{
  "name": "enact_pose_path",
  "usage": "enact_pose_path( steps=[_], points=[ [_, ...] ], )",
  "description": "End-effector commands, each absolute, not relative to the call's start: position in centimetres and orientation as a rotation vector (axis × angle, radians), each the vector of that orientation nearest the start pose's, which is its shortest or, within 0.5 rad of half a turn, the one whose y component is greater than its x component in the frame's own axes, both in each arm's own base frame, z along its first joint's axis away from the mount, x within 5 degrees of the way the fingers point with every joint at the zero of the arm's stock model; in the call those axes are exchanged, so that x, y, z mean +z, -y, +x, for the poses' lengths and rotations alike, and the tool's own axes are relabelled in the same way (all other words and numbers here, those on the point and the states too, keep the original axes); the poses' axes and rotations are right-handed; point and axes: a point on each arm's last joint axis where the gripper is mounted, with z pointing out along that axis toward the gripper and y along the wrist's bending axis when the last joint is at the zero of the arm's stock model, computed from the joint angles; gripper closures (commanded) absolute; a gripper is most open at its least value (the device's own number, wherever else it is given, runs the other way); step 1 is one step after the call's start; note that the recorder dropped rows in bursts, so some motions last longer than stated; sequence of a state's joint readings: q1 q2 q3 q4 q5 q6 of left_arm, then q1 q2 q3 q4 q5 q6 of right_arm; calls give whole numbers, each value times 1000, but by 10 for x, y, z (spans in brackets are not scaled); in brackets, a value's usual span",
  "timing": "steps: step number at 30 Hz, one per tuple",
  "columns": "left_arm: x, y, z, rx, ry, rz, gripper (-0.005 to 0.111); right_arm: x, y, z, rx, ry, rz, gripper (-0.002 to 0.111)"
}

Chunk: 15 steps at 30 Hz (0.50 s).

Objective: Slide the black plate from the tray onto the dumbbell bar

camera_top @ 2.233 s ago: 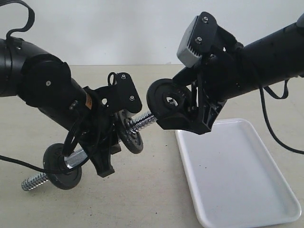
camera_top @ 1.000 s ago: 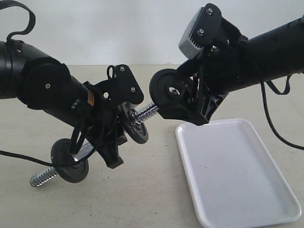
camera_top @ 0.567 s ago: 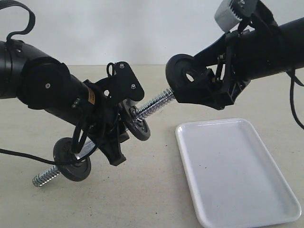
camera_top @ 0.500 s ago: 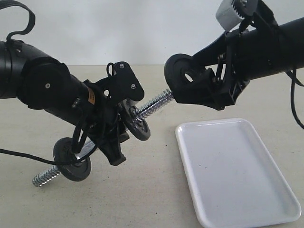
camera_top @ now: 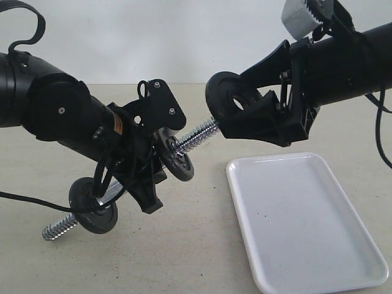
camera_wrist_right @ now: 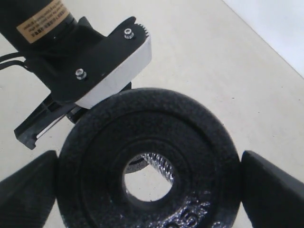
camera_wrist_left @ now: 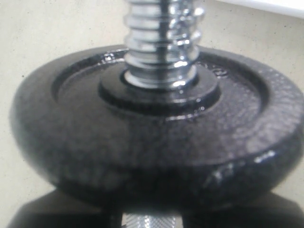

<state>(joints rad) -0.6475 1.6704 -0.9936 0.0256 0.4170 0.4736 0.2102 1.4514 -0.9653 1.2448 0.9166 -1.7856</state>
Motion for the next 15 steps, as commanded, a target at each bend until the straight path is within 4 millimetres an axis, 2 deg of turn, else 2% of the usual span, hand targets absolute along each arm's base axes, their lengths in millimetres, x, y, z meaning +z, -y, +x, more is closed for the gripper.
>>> enact_pose_path(
  steps=[1,7,15],
  points=[
    [242,210,277,-82,-1962,1238,102,300,-127,262,736,-1656,-1254,108],
    [242,210,277,-86,-1965,1234,102,299,-126,265,700,-1662,-1248,108],
    [242,210,277,-88,-1967,1231,102,283,-128,275,725,-1714,-1238,108]
  ],
)
